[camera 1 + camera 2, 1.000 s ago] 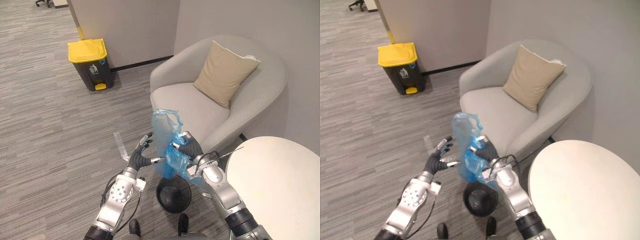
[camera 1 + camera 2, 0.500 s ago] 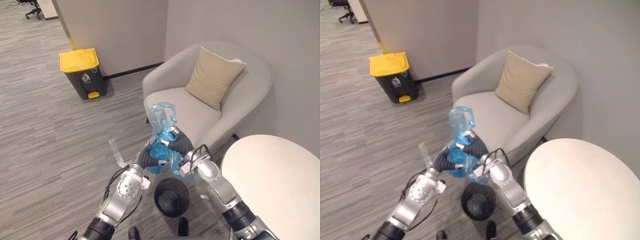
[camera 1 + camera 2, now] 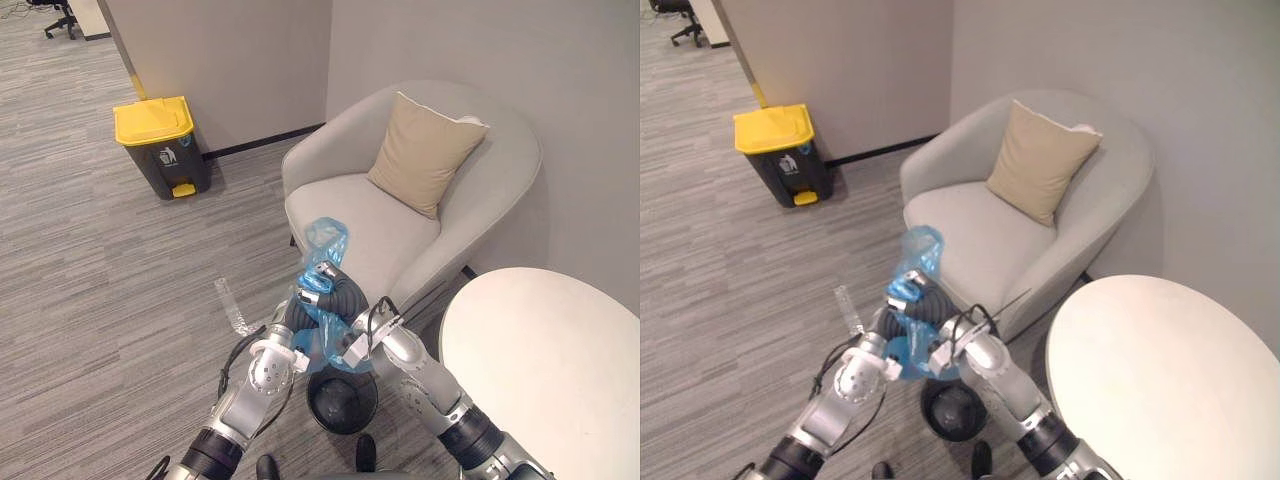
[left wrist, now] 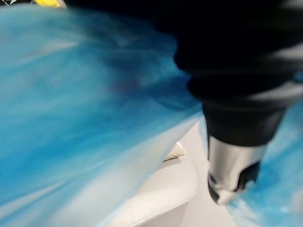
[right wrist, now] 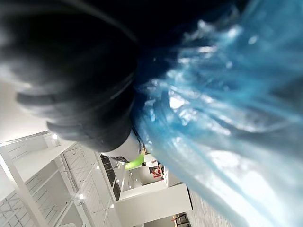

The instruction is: Gather rubbish on tea table into small bin, then transfer packed bag to large trash can.

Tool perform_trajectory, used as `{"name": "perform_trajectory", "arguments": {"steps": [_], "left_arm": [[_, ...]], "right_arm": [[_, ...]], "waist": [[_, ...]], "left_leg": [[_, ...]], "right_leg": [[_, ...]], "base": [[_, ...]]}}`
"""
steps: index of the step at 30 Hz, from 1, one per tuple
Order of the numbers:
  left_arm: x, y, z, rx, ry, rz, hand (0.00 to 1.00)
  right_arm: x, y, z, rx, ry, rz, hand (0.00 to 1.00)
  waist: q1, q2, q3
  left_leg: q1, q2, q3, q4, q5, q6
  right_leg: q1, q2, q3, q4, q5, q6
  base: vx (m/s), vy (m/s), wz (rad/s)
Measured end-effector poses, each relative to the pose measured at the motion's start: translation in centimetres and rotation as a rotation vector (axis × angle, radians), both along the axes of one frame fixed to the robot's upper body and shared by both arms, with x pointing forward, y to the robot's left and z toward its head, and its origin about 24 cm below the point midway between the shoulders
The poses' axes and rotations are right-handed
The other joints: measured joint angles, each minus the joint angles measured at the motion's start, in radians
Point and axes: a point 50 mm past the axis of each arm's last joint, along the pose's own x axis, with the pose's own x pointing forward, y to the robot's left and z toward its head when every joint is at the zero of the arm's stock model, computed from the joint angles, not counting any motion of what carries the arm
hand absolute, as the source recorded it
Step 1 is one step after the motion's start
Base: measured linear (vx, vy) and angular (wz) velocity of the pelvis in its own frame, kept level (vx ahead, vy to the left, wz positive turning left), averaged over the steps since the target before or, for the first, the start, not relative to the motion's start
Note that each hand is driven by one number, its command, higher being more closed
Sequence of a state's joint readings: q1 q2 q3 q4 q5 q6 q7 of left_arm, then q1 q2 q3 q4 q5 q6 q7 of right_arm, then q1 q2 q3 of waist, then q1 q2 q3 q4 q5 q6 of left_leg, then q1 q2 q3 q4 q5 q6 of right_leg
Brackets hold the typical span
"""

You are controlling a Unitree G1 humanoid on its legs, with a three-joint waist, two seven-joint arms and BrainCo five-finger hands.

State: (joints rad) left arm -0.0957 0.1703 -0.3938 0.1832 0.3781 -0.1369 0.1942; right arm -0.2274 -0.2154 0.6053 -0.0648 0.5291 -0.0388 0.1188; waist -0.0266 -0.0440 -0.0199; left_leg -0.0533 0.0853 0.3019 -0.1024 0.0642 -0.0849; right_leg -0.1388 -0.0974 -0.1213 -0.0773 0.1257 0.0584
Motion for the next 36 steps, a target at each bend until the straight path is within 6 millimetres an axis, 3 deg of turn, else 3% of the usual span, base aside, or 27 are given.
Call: {"name": "perform_trajectory", "arguments": {"steps": [10,11,16,24,30,36], "left_arm": [[0.1,-0.5,-0.1,-0.128,0.058,0.015,1.0],[0.1,-0.4,-0.1,-0.134,0.06,0.021,1.0],[0.1,-0.5,-0.1,-0.179,0.077,0.03,1.0],[-0.4,0.4,-0.7,-0.239,0.109,0.103,1.0],[-1.0,2.6,-0.9,-0.277,0.111,0.197,1.0],[-2.0,4.1,-2.1,-0.285,0.157,0.269,1.0]], "right_arm": [[-0.1,0.3,0.1,-0.016,-0.018,0.003,1.0],[-0.1,0.3,0.0,-0.038,-0.037,-0.001,0.0],[-0.1,0.1,-0.1,-0.142,-0.127,-0.042,0.0],[0.1,-2.6,-1.1,-0.361,-0.272,-0.239,0.0],[0.5,-4.7,-1.0,-0.538,-0.41,-0.402,0.0],[1.1,-6.5,-0.4,-0.555,-0.435,-0.53,0.0]], "waist": [[0.0,-0.001,-0.001],[0.0,-0.001,-0.001],[-0.001,-0.002,-0.003],[-0.001,-0.001,-0.02],[-0.001,0.002,-0.022],[-0.002,0.003,-0.022]], "left_leg": [[-0.001,0.0,-0.007,0.0,0.0,0.0],[-0.001,0.0,-0.008,0.0,0.0,0.0],[-0.001,0.0,-0.012,0.0,0.001,0.001],[0.006,0.004,-0.027,-0.001,0.003,0.001],[0.018,-0.006,-0.028,-0.008,0.003,0.002],[0.017,-0.008,-0.026,-0.008,0.003,0.001]], "right_leg": [[0.0,0.0,-0.002,0.0,0.0,0.0],[0.001,0.0,-0.002,0.0,0.0,0.0],[0.003,-0.001,-0.005,0.0,0.0,0.0],[0.017,-0.002,-0.017,0.001,-0.002,0.002],[0.018,-0.008,-0.02,0.026,-0.033,0.022],[0.017,-0.009,-0.02,0.022,-0.034,0.023]], "base": [[0.0,0.0,0.0],[0.0,0.0,0.0],[0.0,0.0,0.0],[-0.01,-0.004,0.04],[-0.01,0.0,0.02],[0.0,0.0,0.0]]}}
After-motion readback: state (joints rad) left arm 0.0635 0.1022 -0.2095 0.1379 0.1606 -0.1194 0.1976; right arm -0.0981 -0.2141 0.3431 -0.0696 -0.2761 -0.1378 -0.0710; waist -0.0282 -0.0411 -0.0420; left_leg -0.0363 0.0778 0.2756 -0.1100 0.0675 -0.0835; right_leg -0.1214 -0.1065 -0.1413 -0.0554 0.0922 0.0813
